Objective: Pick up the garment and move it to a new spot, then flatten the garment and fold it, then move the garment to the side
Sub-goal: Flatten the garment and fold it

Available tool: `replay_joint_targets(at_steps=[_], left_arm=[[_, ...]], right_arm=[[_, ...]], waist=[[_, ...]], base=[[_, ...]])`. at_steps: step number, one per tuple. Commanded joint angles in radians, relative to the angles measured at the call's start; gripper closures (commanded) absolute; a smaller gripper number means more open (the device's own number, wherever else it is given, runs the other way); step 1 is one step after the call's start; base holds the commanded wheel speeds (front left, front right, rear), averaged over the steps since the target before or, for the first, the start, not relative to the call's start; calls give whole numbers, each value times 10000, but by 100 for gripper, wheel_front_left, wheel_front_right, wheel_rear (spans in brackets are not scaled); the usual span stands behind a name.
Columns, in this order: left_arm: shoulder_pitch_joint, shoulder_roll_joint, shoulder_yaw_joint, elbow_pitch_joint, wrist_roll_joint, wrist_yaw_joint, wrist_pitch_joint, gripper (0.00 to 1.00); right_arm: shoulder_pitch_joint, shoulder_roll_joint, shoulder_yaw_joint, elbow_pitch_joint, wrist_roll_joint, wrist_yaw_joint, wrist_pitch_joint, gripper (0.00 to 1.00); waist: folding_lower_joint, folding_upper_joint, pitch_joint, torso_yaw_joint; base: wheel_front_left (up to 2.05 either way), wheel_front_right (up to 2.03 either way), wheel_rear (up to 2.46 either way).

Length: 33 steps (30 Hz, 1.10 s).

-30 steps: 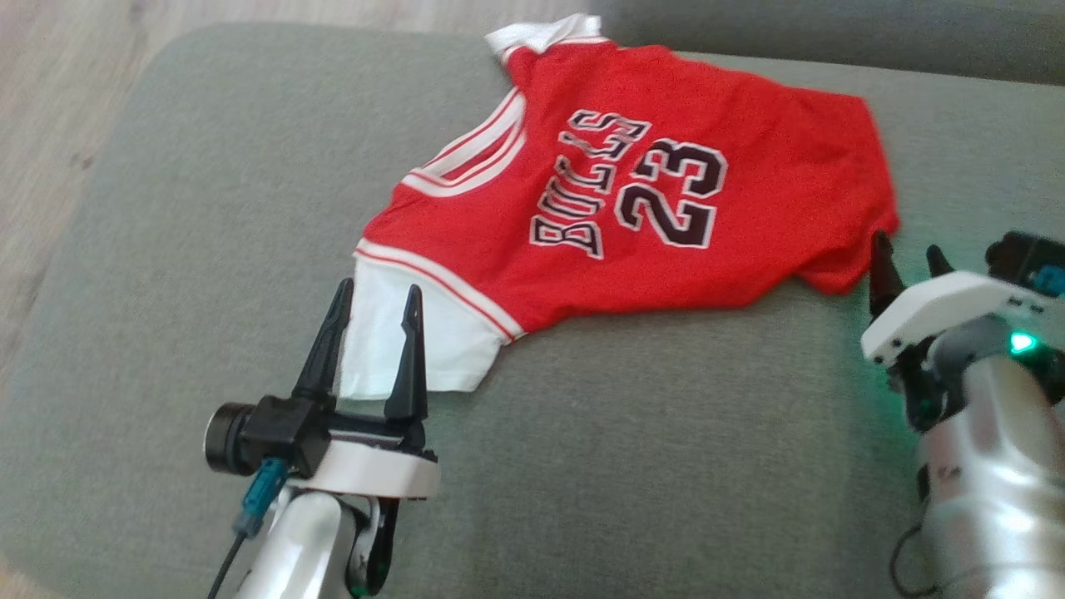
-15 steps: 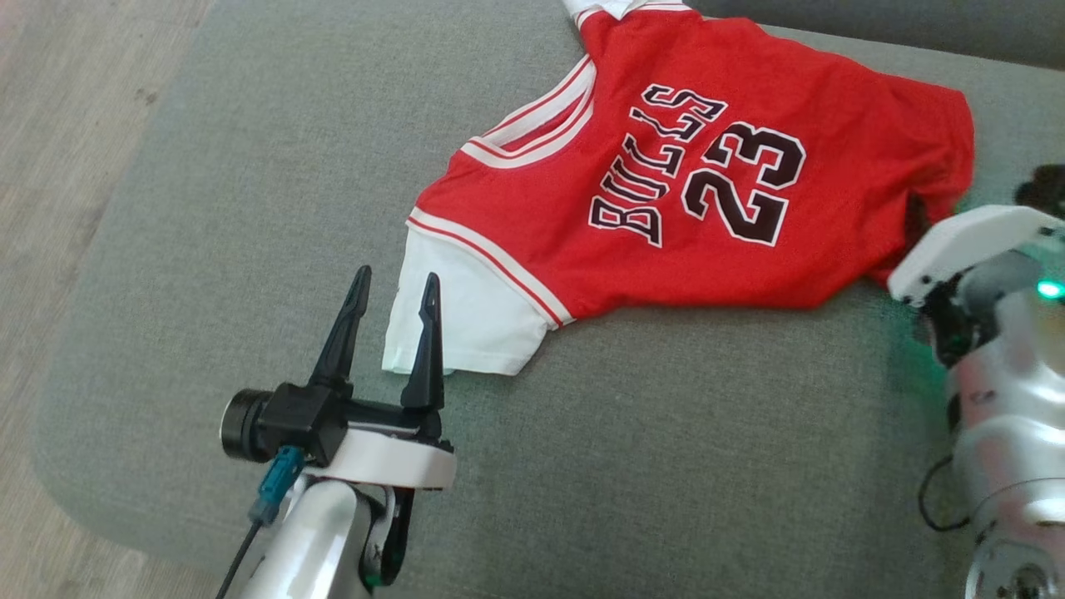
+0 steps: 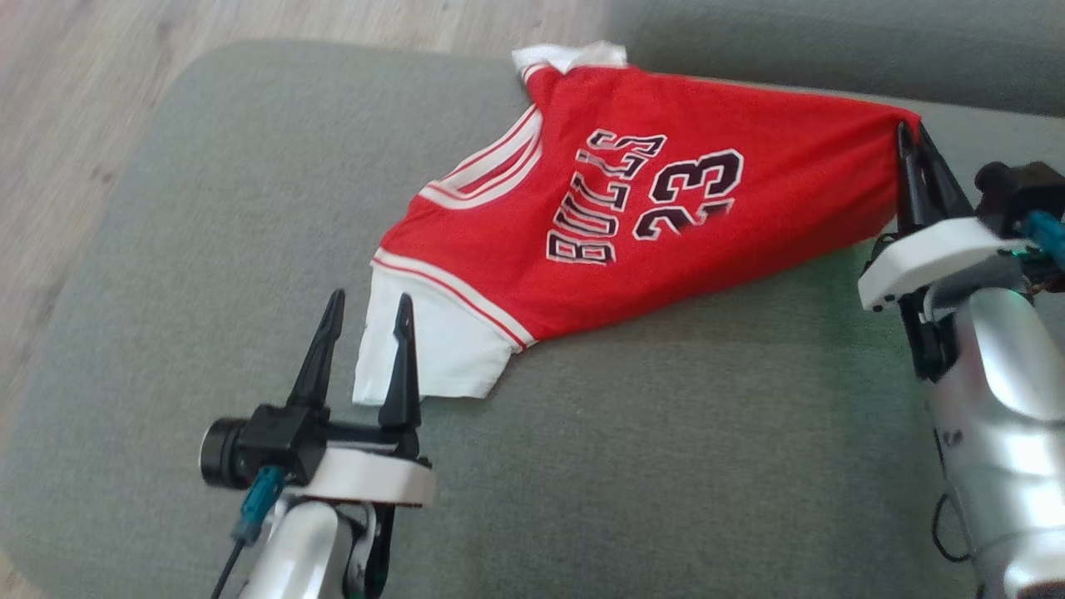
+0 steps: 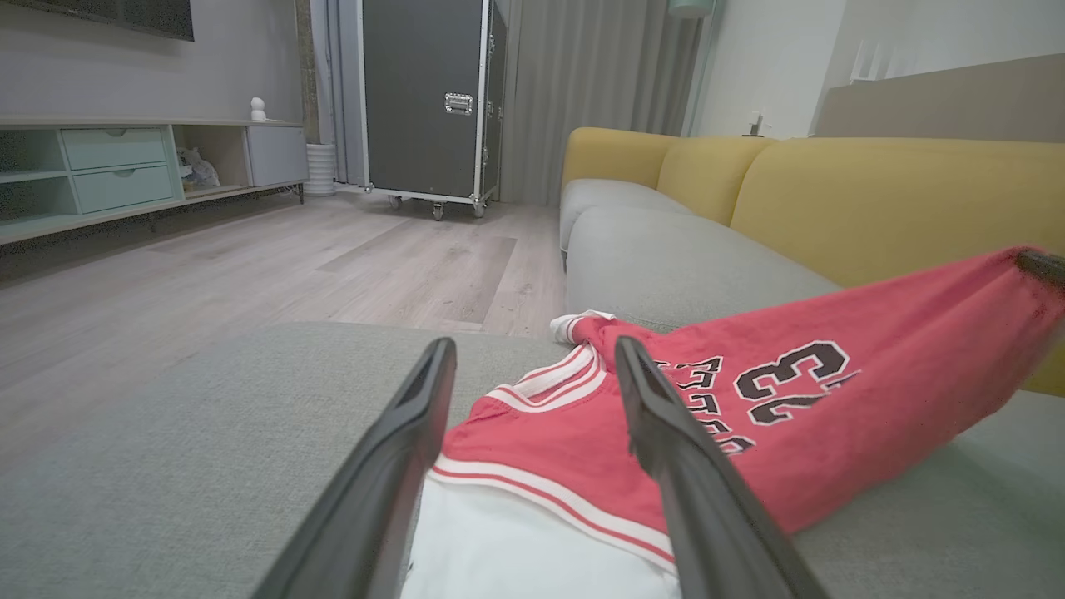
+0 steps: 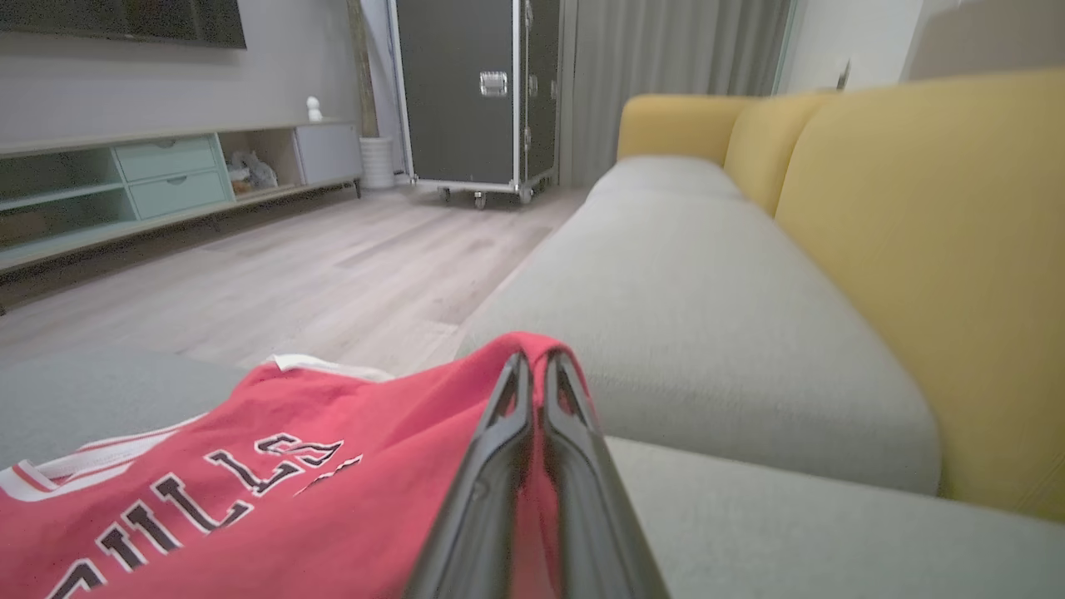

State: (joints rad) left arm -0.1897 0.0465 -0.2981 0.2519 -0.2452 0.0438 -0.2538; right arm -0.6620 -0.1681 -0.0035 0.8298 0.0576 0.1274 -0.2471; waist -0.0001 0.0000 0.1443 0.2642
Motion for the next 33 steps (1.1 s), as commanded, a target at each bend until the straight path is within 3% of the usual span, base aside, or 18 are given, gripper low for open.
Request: replay_joint_targets(at_steps=[1, 7, 14, 21, 27, 32, 33], left_arm=[[-79, 38, 387, -349, 92, 4, -80, 0], [169, 38, 508, -477, 94, -54, -80, 0], [93, 38, 297, -645, -20, -109, -80, 0], [-362, 38, -180, -609, -310, -137, -80, 0], [-640, 37, -250, -583, -377, -125, -80, 0], [-722, 37, -199, -598, -333, -155, -80, 0], [-731, 37, -183, -599, -323, -152, -80, 0]], right_arm=[[55, -47, 221, -815, -192, 33, -133, 100], [1417, 39, 69, -3723, -934, 33, -143, 100], [1452, -181, -65, -4638, -1852, 33, 679, 100], [206, -885, -337, -2775, -2620, 33, 2420, 100], [-900, -1538, -1175, -332, -3498, 33, 2696, 100], [-1470, -1653, -2129, 652, -4261, 33, 2443, 100], [-1568, -1666, -2338, 810, -4503, 33, 2345, 64]], waist=[[1, 0, -286, -261], [1, 0, -519, -314], [1, 0, 53, 285], [1, 0, 895, 1222], [1, 0, 1300, 1839], [1, 0, 1408, 1936], [1, 0, 1412, 1919]], base=[[0, 0, 0], [0, 0, 0], [0, 0, 0], [0, 0, 0], [0, 0, 0], [0, 0, 0], [0, 0, 0]])
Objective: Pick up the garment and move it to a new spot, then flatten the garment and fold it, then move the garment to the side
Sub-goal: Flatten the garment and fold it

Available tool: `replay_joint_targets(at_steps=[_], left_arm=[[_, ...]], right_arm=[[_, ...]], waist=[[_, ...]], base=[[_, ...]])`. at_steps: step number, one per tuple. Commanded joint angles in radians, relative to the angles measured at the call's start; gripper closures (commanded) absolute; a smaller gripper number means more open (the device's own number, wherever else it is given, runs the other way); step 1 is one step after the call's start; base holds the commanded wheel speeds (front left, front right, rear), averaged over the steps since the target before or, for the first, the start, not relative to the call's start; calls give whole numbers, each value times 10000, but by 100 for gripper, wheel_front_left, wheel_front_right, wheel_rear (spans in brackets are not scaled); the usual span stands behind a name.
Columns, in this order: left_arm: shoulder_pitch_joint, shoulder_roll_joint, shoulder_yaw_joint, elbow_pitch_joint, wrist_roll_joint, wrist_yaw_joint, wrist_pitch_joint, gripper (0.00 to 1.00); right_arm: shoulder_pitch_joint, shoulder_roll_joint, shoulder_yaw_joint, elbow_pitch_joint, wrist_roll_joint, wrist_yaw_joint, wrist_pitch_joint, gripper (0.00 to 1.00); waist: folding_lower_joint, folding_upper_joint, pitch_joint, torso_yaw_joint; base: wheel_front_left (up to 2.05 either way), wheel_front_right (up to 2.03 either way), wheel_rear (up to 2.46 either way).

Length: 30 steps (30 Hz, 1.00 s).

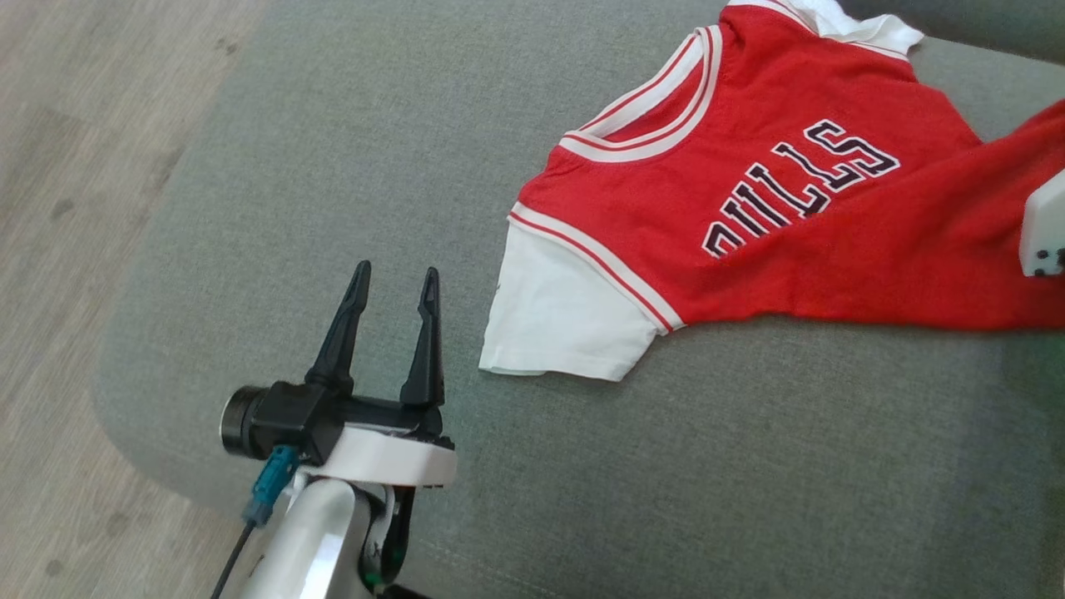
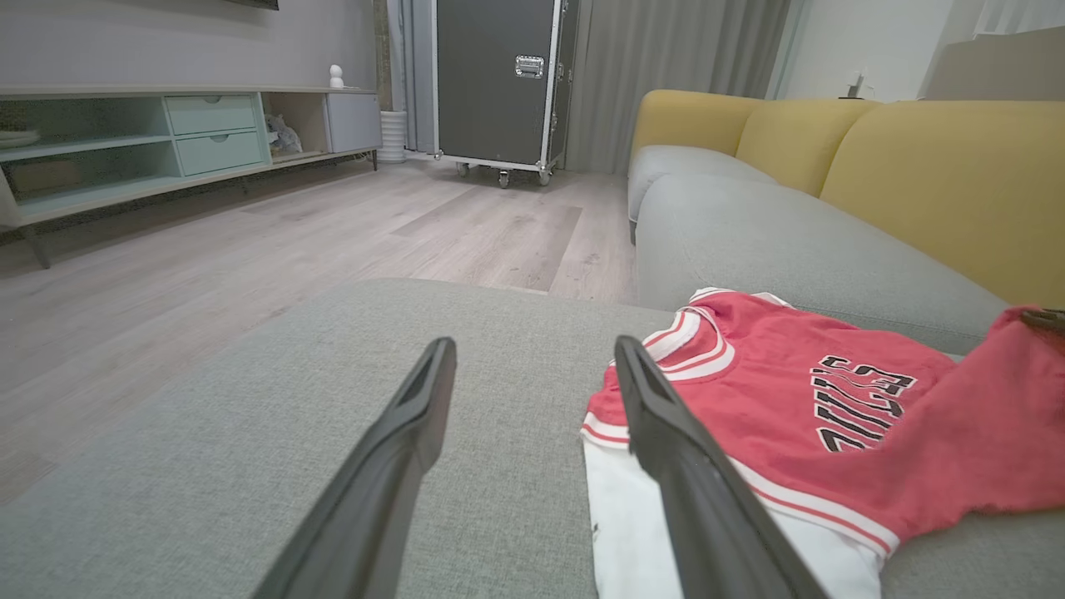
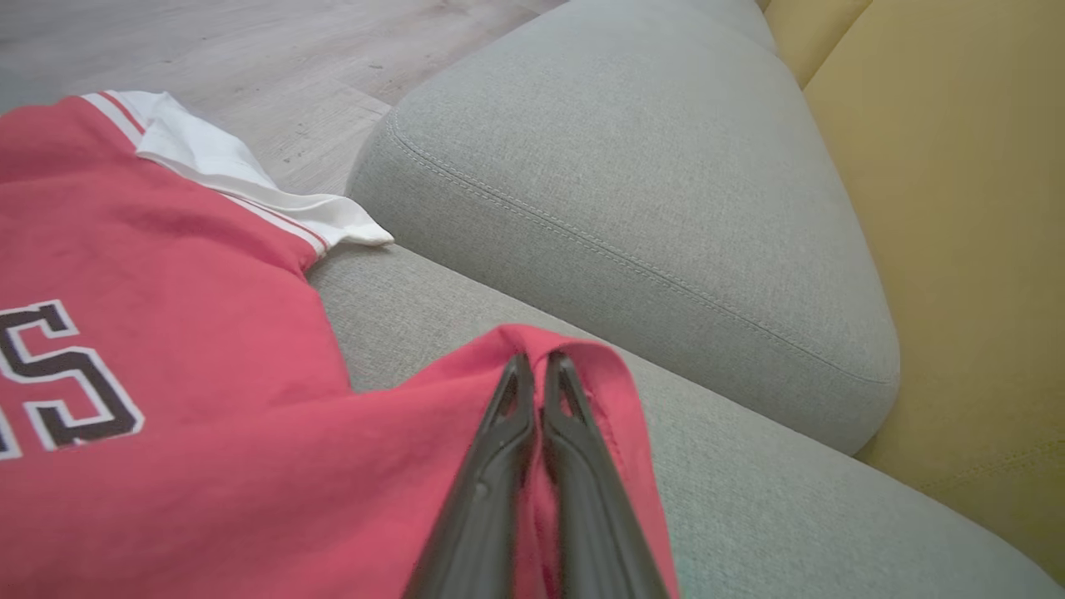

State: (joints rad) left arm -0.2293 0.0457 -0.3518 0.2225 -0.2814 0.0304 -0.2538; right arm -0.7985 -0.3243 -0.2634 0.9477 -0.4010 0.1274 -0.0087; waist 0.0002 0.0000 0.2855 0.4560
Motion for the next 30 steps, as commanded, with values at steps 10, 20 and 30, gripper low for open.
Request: replay_joint_targets(at_steps=[10, 20, 30], left_arm=[[-296, 45, 595, -270, 238, -63, -80, 0], [266, 45, 1564, -354, 329, -106, -80, 0], [748, 45, 2360, -250, 460, -104, -80, 0]], right_arm=[[-772, 820, -745, 1015, -791, 33, -1308, 0], [84, 2406, -345, -165, 572, 33, -2520, 0], [4382, 2735, 1472, -5511, 4376, 33, -2528, 0]], waist=[[-2, 0, -608, -1014], [-2, 0, -2018, -2843], [-2, 0, -2508, -3965]], base=[[0, 0, 0], [0, 0, 0], [0, 0, 0]])
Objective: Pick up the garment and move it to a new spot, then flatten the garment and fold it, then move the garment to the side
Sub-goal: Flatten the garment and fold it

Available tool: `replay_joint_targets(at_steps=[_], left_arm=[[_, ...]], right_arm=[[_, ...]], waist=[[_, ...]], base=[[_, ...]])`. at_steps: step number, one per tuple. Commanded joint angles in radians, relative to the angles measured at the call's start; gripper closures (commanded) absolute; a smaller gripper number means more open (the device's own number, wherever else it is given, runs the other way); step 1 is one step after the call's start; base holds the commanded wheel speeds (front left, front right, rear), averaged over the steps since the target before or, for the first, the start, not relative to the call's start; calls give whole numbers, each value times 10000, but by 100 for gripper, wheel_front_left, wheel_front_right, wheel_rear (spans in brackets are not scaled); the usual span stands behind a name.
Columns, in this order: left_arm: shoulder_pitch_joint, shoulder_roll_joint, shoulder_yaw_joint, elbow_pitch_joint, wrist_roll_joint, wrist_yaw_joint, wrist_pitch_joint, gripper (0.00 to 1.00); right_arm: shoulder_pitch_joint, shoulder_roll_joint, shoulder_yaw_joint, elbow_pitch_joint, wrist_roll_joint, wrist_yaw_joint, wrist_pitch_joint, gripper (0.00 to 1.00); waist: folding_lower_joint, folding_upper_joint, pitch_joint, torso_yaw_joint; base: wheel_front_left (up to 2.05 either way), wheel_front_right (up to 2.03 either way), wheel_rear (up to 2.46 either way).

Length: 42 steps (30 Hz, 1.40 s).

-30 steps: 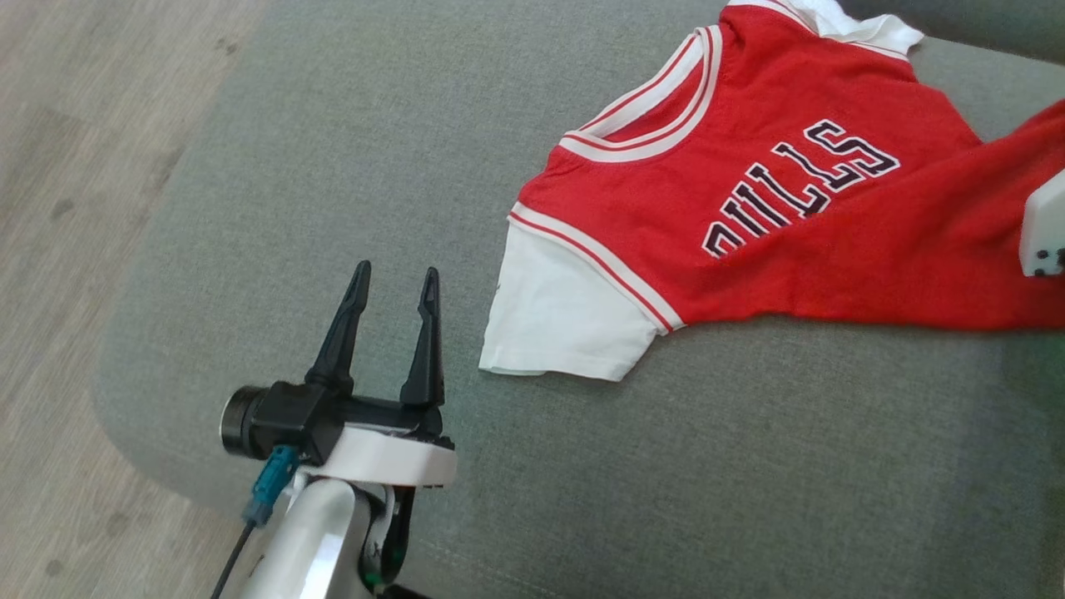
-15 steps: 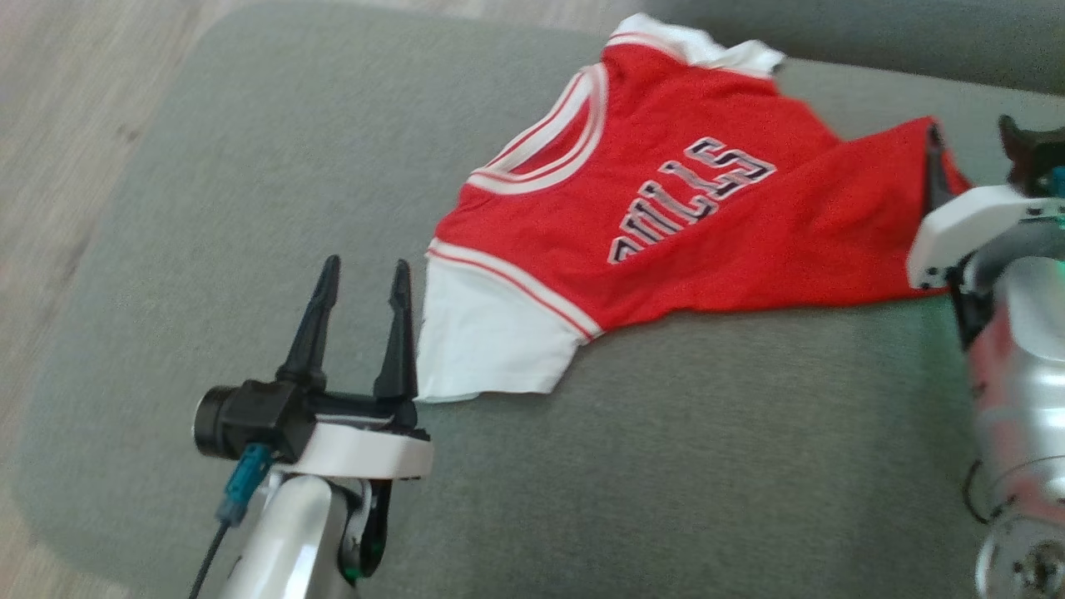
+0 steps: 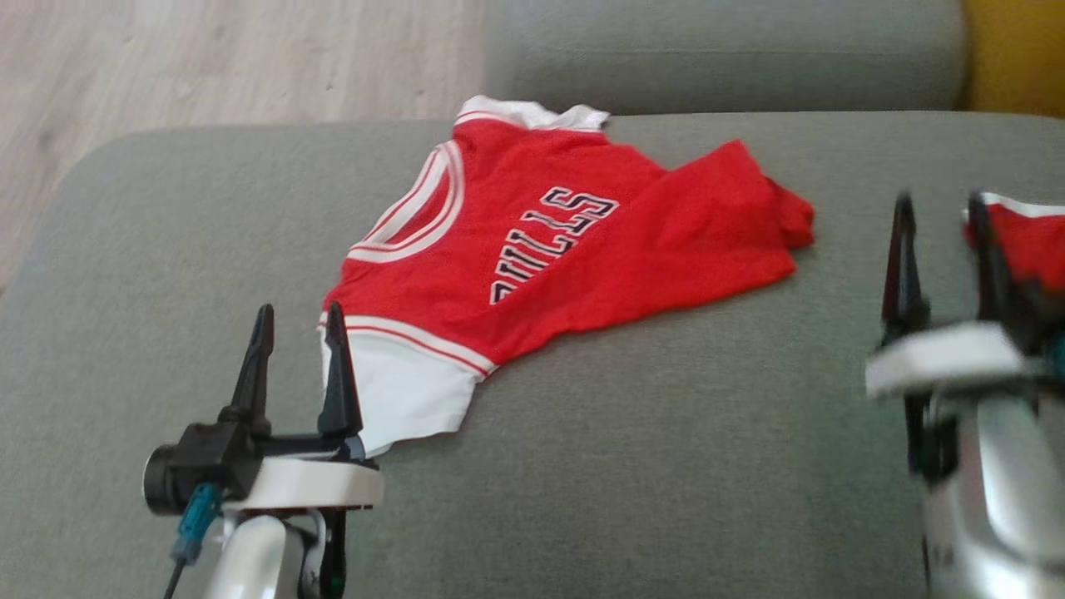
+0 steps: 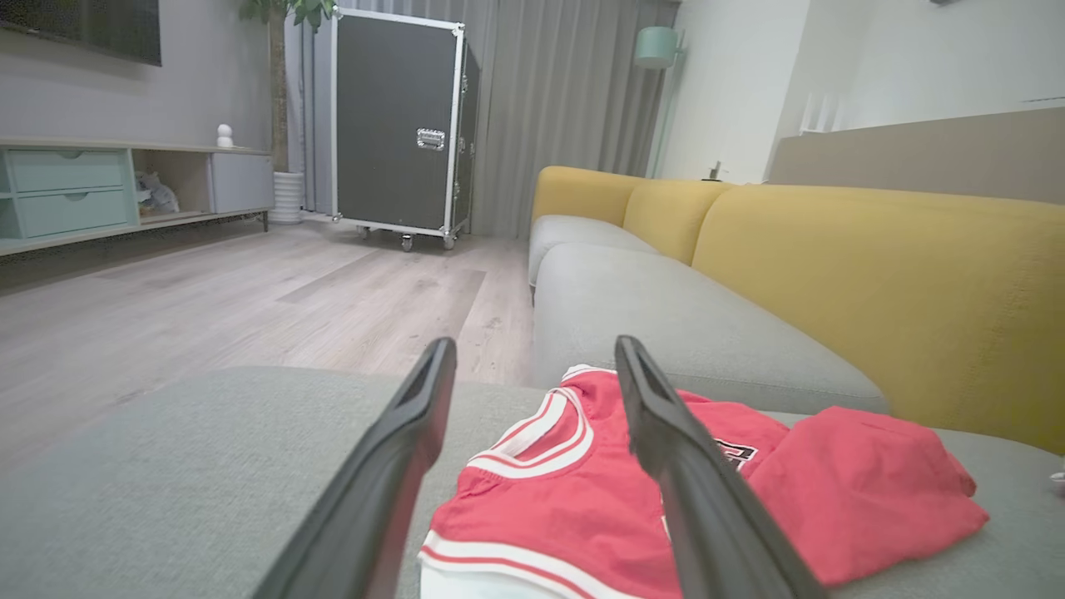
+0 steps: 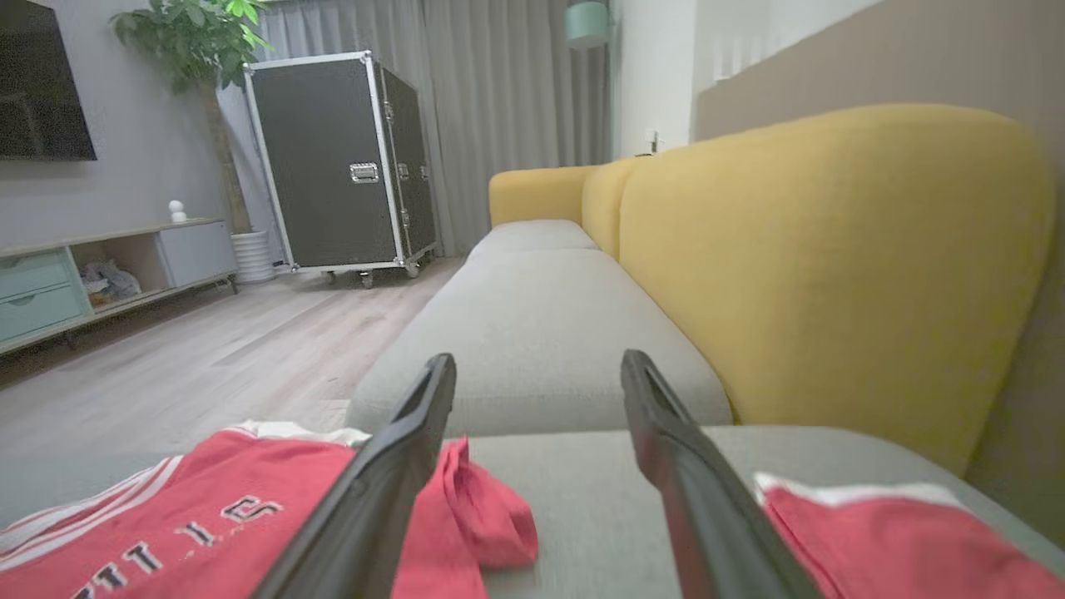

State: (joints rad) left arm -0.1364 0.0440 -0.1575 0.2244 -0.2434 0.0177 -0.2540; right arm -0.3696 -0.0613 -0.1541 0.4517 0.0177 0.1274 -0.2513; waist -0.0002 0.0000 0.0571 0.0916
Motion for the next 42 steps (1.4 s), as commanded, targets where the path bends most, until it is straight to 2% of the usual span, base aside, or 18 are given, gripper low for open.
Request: replay_joint_targets(at_steps=[1, 5, 8, 15, 17, 22, 27, 30, 34, 38, 39, 40, 42], left_arm=[[-123, 62, 491, -265, 72, 21, -78, 0], [215, 62, 671, -116, 37, -57, -78, 0], [433, 62, 749, -82, 11, -46, -78, 0], [369, 62, 682, 188, 31, -45, -78, 0], [246, 62, 654, 379, 9, 103, -78, 0], [-319, 65, 654, 1952, 66, 752, 25, 0], [-1144, 238, 751, 3754, 190, 1313, 1013, 0], [-1459, 381, 567, 4643, 292, 1285, 1785, 0], [-1709, 422, 604, 5184, 247, 1442, 1978, 0], [-1843, 393, 367, 5599, 187, 1086, 2262, 0], [-1864, 376, 266, 5682, 183, 958, 2371, 31], [-1881, 352, 167, 5727, 173, 833, 2440, 100], [-1921, 303, 34, 5707, 122, 656, 2406, 100]], right_arm=[[564, 106, 463, -938, 428, 33, -103, 0], [2163, 108, 725, -2028, 1024, 33, -103, 0], [2801, 108, 734, -2392, 1333, 33, -104, 0], [2885, 109, 903, -2601, 1281, 33, -104, 0], [2816, 109, 894, -2634, 1263, 33, -104, 0], [2633, 109, 1067, -2638, 1429, 33, -104, 0], [2504, 110, 1152, -2672, 1540, 33, -104, 0], [2461, 110, 1187, -2689, 1555, 33, -104, 0], [2432, 110, 1065, -2647, 1586, 33, -104, 0], [2383, 110, 999, -2609, 1575, 33, -104, 0], [2370, 110, 982, -2581, 1571, 33, -104, 0], [2359, 110, 966, -2537, 1569, 33, -105, 0], [2330, 110, 985, -2401, 1546, 33, -105, 0]], waist=[[2, 0, -274, -408], [2, 0, -522, -677], [2, 0, -570, -845], [2, 0, -414, -927], [2, 0, -327, -905], [2, 0, 43, -918], [2, 0, 469, -997], [2, 0, 631, -1035], [2, 0, 731, -1033], [2, 0, 775, -1002], [2, 0, 767, -983], [2, 0, 751, -955], [2, 0, 706, -875]], base=[[0, 0, 0], [0, 0, 0], [0, 0, 0], [0, 0, 0], [0, 0, 0], [0, 0, 0], [0, 0, 0], [0, 0, 0], [0, 0, 0], [0, 0, 0], [0, 0, 0], [0, 0, 0], [0, 0, 0]])
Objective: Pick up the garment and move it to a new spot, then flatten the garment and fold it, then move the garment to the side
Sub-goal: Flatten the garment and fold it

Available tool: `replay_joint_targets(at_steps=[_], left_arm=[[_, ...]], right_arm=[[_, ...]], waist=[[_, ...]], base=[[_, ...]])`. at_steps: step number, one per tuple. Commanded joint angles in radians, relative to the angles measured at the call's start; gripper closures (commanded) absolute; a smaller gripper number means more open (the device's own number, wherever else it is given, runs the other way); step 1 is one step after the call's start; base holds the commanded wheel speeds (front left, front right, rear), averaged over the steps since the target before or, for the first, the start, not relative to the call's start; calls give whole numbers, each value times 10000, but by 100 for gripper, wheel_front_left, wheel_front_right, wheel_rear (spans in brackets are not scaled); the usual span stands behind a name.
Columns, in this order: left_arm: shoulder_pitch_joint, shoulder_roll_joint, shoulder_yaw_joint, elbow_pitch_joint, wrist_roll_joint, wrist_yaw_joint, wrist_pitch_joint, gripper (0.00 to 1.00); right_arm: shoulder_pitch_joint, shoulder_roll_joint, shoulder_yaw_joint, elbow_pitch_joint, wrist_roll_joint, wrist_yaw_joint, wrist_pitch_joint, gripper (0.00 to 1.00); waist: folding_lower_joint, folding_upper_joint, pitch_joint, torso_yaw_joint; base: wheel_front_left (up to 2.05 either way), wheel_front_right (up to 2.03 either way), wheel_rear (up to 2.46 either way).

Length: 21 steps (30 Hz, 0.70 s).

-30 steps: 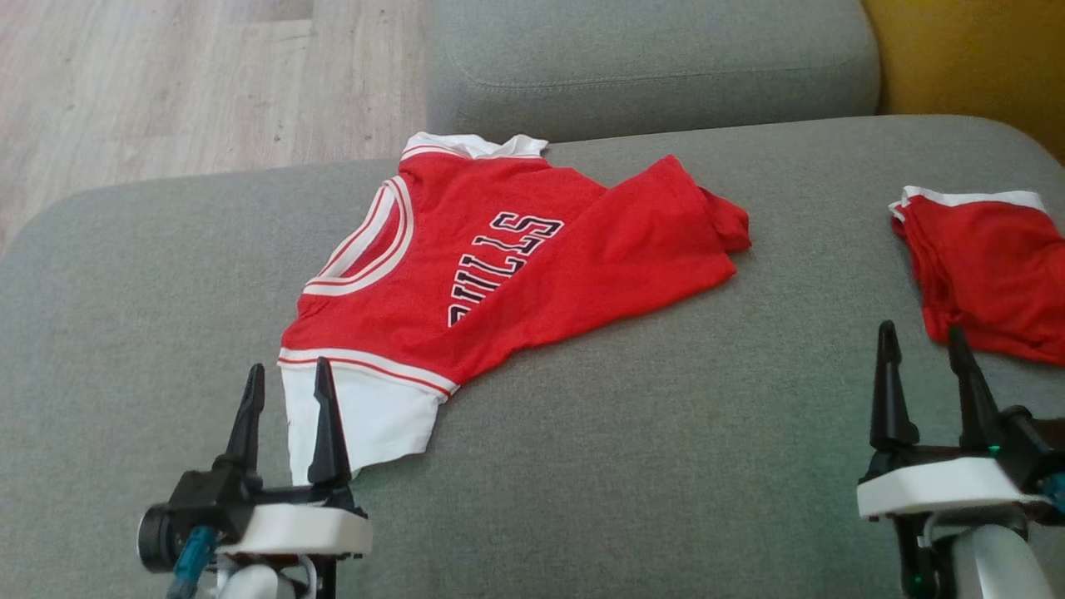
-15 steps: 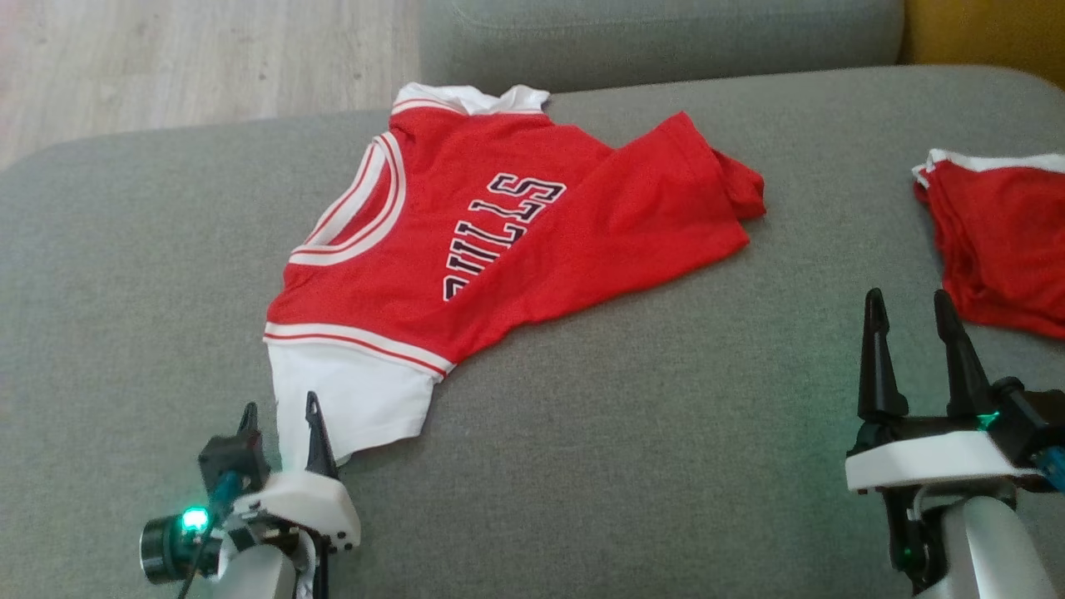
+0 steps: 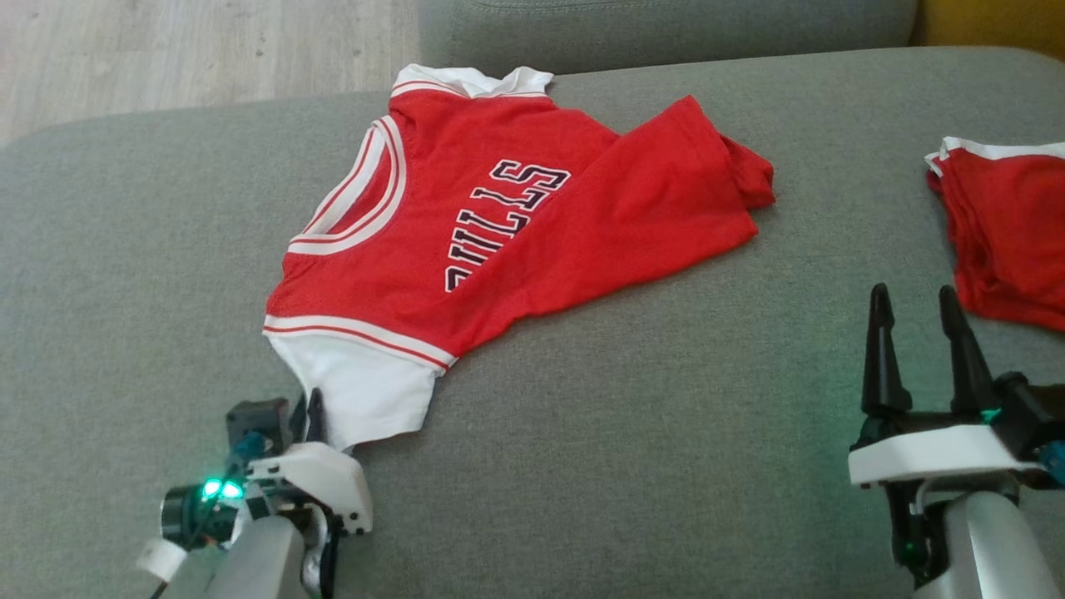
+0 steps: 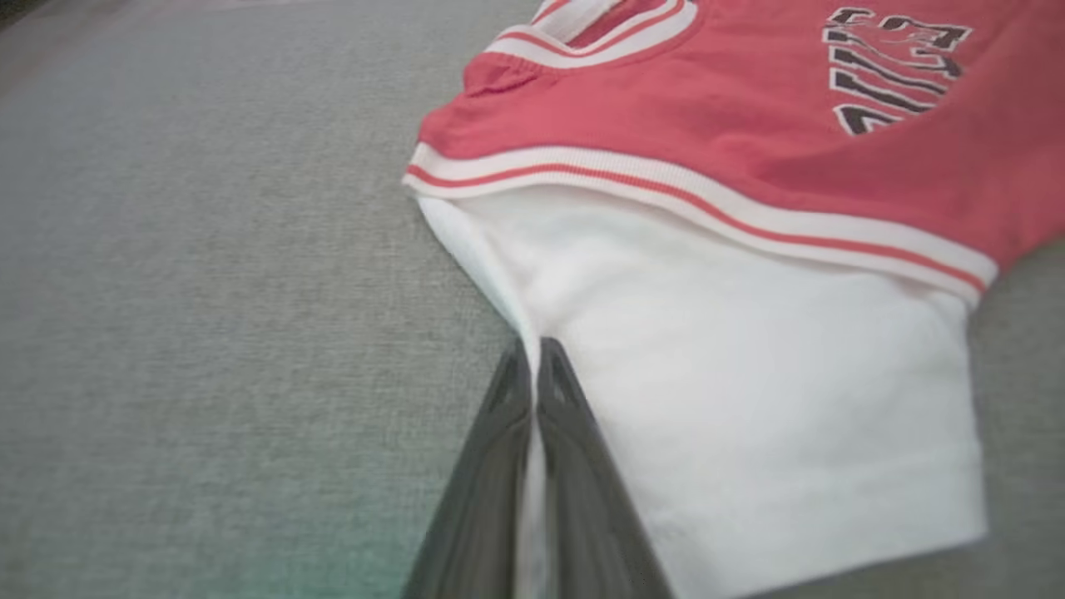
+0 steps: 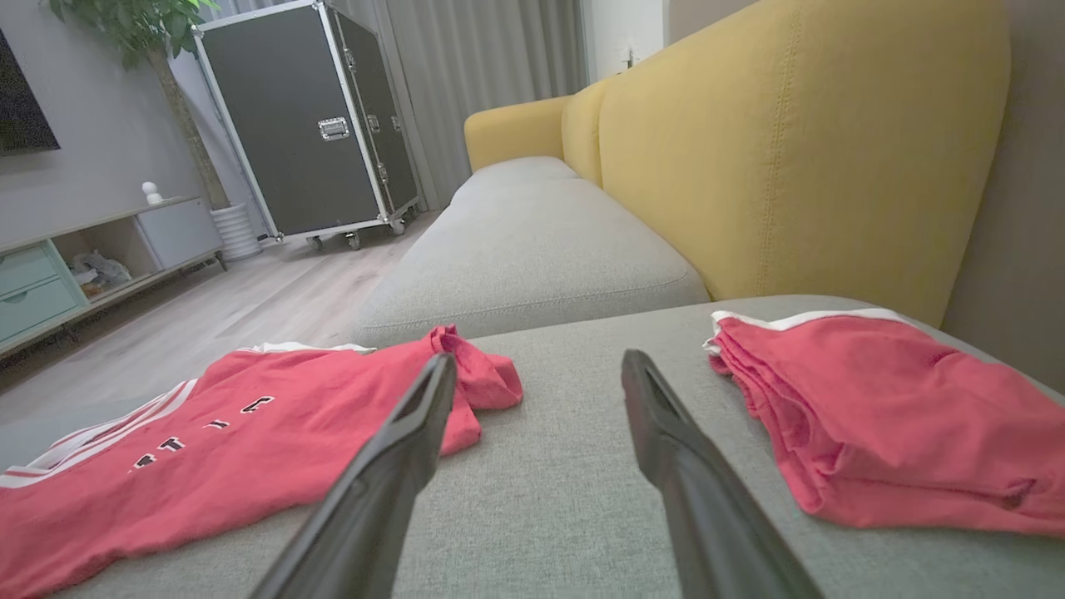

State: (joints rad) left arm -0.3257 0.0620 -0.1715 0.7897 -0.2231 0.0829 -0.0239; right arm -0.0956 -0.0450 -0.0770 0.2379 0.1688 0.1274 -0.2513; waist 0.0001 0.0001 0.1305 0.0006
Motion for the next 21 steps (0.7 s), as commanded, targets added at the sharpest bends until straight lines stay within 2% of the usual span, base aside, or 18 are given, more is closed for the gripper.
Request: replay_joint_targets(at_steps=[1, 9, 13, 14, 21], left_arm=[[-51, 101, 151, 1, -118, -23, 2, 100], [-238, 2, 82, -965, -314, 5, -1202, 100], [-354, -27, -44, -1794, -328, -62, -1822, 100], [-354, -27, -44, -1794, -328, -62, -1822, 100], [-274, -76, -494, -2794, -416, -160, -2066, 100]], right_arm=[[-434, -53, 245, -166, -11, 33, -105, 0], [-1512, -53, 244, 1730, -355, 33, 637, 0], [-2578, -53, 66, 3163, 543, 33, 1554, 0], [-2578, -53, 66, 3163, 543, 33, 1554, 0], [-4468, -53, -932, 5816, 16, 33, 2335, 0]], waist=[[-1, -1, -59, 87], [-1, -1, -225, 708], [-1, -1, -124, 1113], [-1, -1, -124, 1113], [-1, -1, 161, 1701]], base=[[0, 0, 0], [0, 0, 0], [0, 0, 0], [0, 0, 0], [0, 0, 0]])
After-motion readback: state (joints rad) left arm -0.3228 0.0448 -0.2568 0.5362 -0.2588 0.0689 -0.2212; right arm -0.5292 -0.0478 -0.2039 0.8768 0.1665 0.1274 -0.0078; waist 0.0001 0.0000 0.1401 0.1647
